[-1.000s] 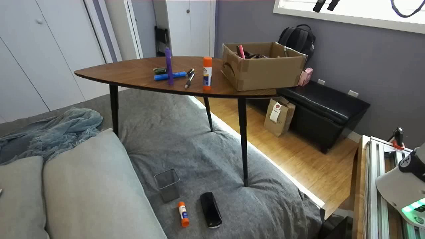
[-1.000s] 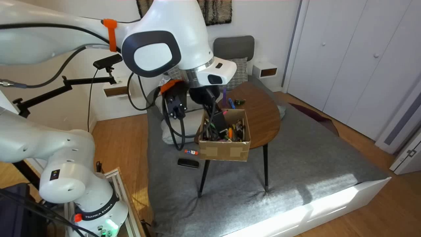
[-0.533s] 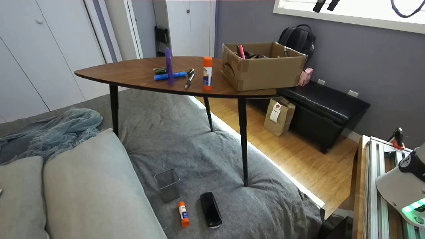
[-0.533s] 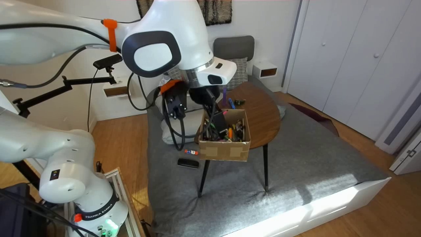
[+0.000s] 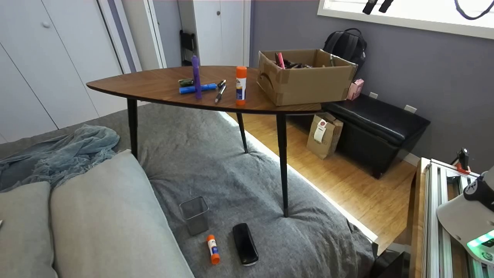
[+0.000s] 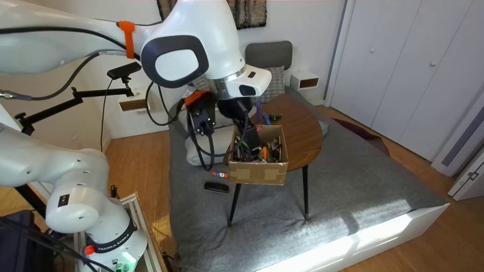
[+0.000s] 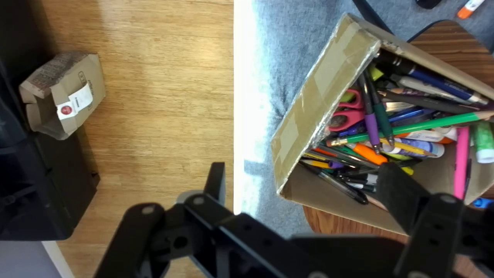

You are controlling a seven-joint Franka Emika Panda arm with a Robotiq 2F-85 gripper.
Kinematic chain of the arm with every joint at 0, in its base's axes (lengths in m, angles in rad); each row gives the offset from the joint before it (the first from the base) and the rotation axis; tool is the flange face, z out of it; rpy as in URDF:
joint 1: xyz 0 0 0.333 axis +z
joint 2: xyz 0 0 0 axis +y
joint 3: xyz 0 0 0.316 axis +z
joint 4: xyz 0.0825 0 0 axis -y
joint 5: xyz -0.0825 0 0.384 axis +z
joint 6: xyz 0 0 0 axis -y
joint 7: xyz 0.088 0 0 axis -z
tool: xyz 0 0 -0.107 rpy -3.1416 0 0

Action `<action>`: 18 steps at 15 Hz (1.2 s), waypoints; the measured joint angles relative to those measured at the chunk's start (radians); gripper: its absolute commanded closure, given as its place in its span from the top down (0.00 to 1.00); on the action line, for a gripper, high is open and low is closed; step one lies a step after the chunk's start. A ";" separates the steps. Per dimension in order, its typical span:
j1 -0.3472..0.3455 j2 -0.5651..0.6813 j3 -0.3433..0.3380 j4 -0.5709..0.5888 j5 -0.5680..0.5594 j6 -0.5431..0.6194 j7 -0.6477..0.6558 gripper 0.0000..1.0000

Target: Remove a pen from the cardboard box and put it on the table

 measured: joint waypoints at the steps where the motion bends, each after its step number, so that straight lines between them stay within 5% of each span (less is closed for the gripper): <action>1: 0.019 0.001 0.002 0.001 0.018 0.000 -0.017 1.00; 9: 0.195 0.091 -0.008 0.025 0.268 0.055 -0.175 1.00; 18: 0.232 0.293 -0.120 0.080 0.693 0.088 -0.529 1.00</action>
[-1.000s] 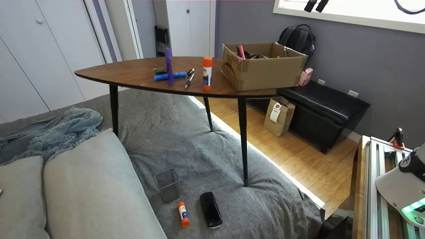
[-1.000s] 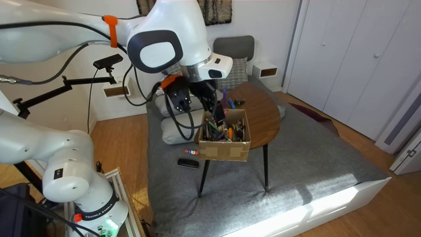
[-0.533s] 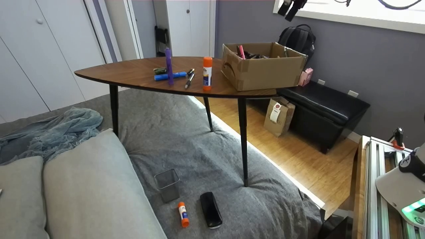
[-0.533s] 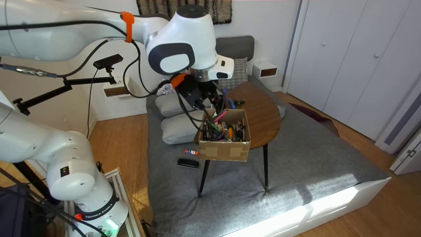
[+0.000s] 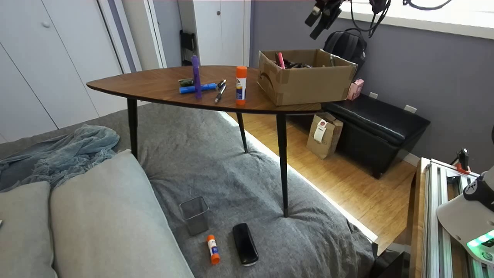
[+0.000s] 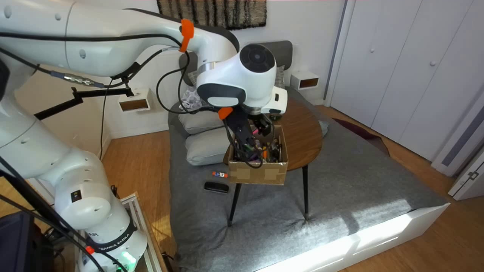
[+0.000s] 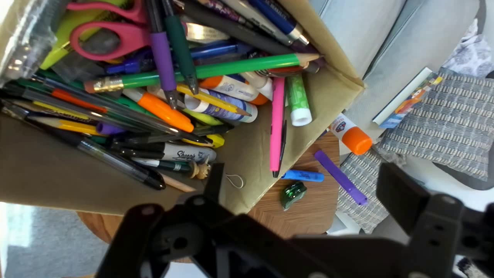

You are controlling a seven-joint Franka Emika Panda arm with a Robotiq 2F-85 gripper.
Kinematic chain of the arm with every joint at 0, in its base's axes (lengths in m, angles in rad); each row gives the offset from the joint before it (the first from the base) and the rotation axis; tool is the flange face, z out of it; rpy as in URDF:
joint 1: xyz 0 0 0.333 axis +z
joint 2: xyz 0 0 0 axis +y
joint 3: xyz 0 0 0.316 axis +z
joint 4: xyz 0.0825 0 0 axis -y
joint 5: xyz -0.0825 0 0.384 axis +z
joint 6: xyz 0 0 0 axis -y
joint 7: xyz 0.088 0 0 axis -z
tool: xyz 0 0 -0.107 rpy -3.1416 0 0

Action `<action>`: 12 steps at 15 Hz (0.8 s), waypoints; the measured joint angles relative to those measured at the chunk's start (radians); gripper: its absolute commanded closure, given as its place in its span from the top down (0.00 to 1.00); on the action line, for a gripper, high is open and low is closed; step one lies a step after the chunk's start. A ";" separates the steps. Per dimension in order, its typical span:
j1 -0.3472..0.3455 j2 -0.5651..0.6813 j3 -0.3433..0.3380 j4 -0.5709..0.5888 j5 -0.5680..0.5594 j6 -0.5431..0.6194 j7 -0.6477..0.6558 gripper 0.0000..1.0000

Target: Remove a pen from the cardboard box and put it on the table

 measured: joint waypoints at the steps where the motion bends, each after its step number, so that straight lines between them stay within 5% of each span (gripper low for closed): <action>1: 0.000 0.023 0.001 0.004 0.033 0.000 -0.026 1.00; 8: -0.027 0.195 0.061 0.081 0.199 0.001 -0.119 1.00; 9: -0.035 0.215 0.074 0.096 0.209 0.002 -0.119 0.75; 12: -0.061 0.268 0.113 0.137 0.227 0.002 -0.118 0.57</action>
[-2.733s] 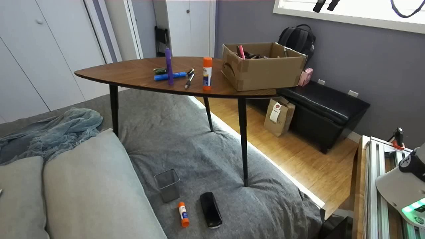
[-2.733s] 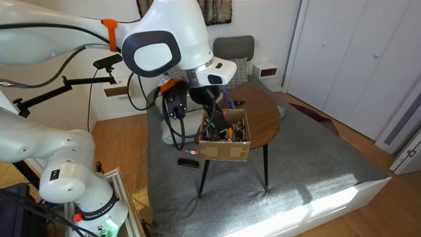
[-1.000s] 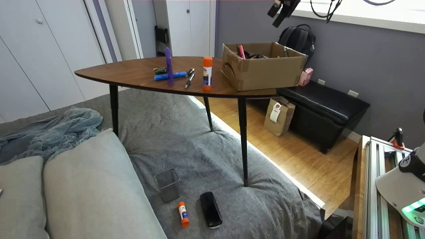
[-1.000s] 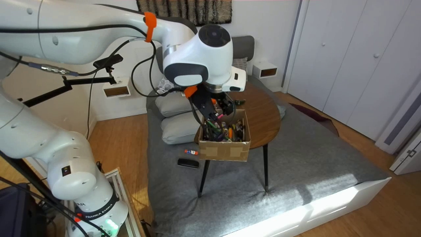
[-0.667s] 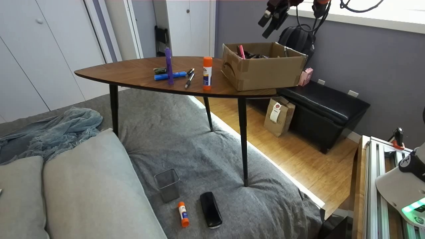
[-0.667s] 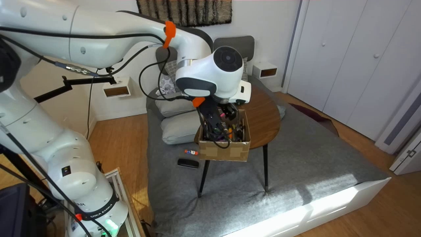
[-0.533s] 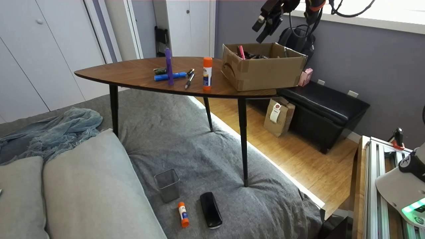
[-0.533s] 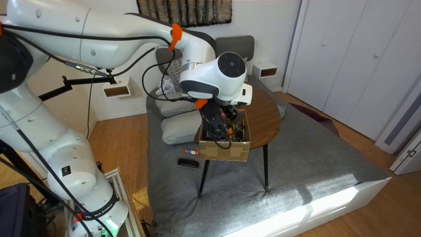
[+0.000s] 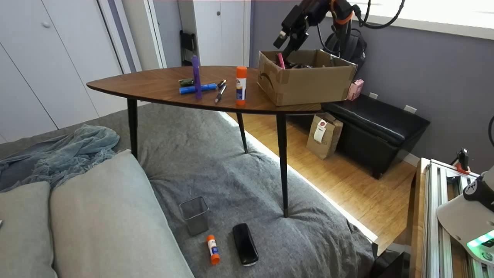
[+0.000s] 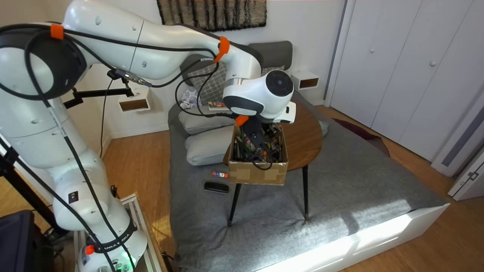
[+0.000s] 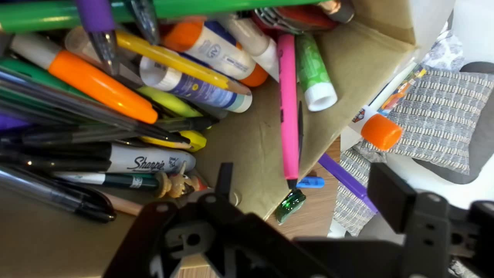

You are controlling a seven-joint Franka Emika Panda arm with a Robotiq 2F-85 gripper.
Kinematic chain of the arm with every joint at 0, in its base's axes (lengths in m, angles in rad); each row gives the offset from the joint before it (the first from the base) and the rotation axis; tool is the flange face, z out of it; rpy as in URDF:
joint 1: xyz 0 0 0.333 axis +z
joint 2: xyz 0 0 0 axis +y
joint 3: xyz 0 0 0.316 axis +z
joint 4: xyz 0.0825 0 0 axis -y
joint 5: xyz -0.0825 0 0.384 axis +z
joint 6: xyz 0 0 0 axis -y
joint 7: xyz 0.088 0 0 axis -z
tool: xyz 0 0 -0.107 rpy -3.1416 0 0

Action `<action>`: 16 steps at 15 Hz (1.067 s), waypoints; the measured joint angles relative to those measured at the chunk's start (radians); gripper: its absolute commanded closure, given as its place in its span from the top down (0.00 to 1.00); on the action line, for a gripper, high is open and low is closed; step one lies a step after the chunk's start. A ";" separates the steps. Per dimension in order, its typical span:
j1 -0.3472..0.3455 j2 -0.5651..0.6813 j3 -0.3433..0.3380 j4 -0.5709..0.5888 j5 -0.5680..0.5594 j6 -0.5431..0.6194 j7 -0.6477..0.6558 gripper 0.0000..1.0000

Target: Remove a pen from the cardboard box and put it on the table

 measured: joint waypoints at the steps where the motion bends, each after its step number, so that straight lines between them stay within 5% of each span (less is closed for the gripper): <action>1: -0.008 0.013 0.011 0.009 0.000 0.000 0.000 0.51; 8: -0.045 0.050 0.056 0.033 -0.004 -0.001 0.005 0.02; 16: -0.066 0.049 0.061 0.064 -0.062 -0.040 0.061 0.03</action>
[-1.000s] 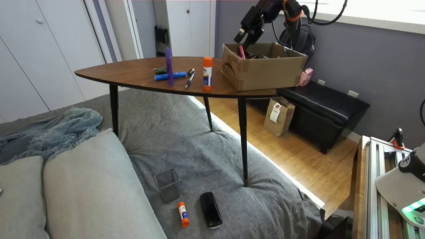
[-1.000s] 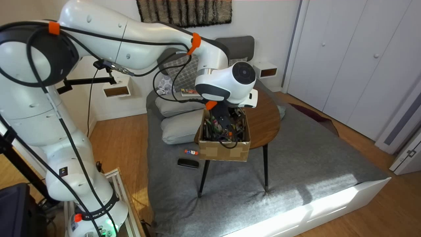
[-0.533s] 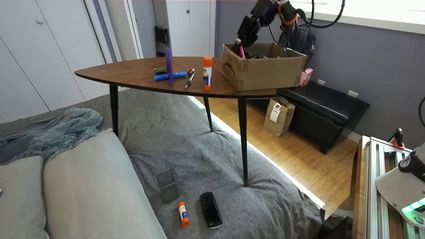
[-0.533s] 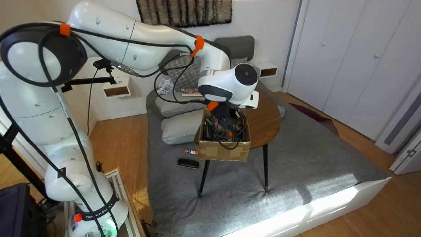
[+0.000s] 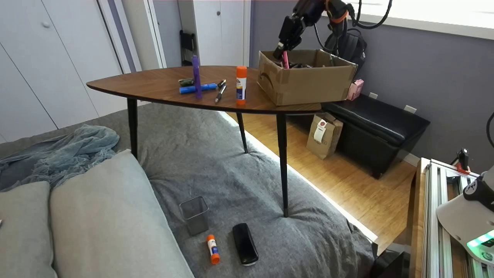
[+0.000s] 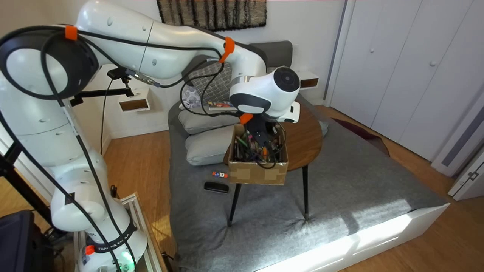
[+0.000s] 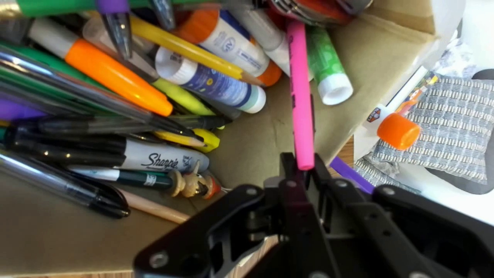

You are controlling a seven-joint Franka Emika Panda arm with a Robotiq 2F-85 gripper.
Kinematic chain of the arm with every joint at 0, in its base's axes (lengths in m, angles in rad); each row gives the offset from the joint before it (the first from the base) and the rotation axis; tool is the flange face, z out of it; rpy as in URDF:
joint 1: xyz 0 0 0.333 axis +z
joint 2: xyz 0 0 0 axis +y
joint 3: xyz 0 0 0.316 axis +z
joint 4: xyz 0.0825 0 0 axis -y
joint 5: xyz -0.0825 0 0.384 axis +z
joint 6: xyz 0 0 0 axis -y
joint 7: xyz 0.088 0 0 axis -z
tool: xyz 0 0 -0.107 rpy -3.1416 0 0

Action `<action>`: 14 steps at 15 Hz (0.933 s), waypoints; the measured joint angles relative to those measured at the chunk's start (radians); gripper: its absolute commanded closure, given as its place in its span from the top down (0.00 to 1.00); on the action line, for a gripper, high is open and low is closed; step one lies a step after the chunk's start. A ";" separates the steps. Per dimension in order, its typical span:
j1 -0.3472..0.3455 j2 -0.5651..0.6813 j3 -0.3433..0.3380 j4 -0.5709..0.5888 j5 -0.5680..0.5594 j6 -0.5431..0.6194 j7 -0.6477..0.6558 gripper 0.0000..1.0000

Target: Remove a pen from the cardboard box and put it on the table

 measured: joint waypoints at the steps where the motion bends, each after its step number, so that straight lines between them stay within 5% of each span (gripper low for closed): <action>1: -0.001 -0.001 0.000 0.010 -0.011 -0.007 0.010 0.03; 9: -0.009 -0.049 0.000 0.128 -0.023 -0.028 0.042 0.03; 14: -0.039 -0.045 -0.007 0.246 -0.011 -0.050 0.204 0.03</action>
